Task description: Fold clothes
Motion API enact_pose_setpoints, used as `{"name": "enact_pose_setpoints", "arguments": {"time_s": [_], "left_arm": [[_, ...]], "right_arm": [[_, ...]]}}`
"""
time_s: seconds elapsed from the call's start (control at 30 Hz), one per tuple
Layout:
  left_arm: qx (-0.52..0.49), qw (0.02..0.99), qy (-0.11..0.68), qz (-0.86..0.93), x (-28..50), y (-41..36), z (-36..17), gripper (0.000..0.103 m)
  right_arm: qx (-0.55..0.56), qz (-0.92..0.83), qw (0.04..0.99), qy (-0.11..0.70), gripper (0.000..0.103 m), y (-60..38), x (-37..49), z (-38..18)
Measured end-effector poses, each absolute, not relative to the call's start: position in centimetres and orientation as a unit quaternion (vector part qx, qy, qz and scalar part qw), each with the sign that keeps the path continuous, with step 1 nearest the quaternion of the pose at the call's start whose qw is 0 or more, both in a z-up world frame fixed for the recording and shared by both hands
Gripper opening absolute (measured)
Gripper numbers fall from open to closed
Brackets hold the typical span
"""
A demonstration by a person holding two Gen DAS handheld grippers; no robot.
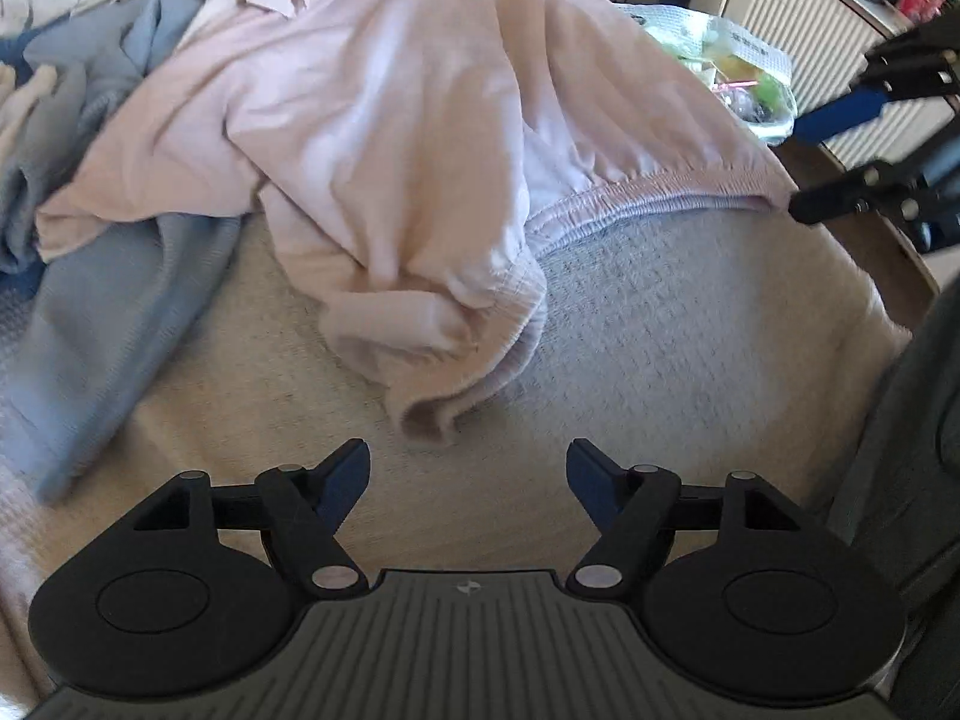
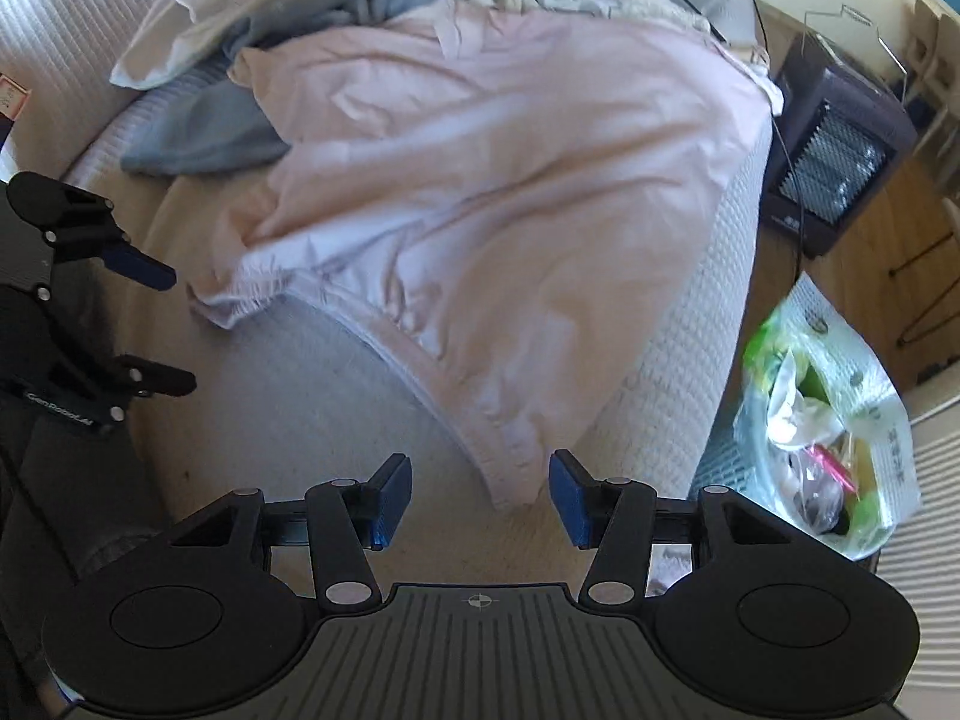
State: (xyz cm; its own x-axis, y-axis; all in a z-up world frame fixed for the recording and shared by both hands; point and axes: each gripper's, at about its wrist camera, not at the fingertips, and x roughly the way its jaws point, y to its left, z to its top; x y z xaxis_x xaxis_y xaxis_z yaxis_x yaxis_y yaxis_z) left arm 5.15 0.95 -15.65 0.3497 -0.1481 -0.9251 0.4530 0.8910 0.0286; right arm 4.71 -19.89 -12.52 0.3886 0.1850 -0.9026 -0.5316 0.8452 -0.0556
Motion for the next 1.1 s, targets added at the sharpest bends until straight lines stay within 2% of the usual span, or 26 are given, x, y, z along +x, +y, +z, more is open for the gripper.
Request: {"name": "enact_pose_setpoints", "arguments": {"time_s": [0.27,0.73,0.93,1.03,1.07,1.1], "left_arm": [[0.125,0.818,0.539,-0.158,5.2,1.6,-15.6,0.07],[0.154,0.826,0.525,-0.14,5.8,1.5,-16.6,0.065],[0.139,0.834,0.509,-0.16,6.2,1.6,-16.6,0.051],[0.121,0.839,0.502,-0.172,6.5,2.0,-16.2,0.032],[0.115,0.84,0.499,-0.176,6.6,2.1,-16.1,0.022],[0.109,0.842,0.497,-0.18,6.7,2.3,-16.0,0.017]], "right_arm": [[-0.175,0.205,0.819,0.506,0.051,-19.7,4.2,-13.1],[-0.168,0.202,0.817,0.513,0.051,-19.6,4.9,-13.9],[-0.17,0.207,0.802,0.534,0.047,-19.1,5.6,-15.2],[-0.168,0.207,0.796,0.543,0.039,-19.0,6.2,-15.8],[-0.161,0.205,0.796,0.547,0.032,-19.1,6.6,-16.0],[-0.155,0.202,0.796,0.55,0.027,-19.2,6.9,-16.1]]}}
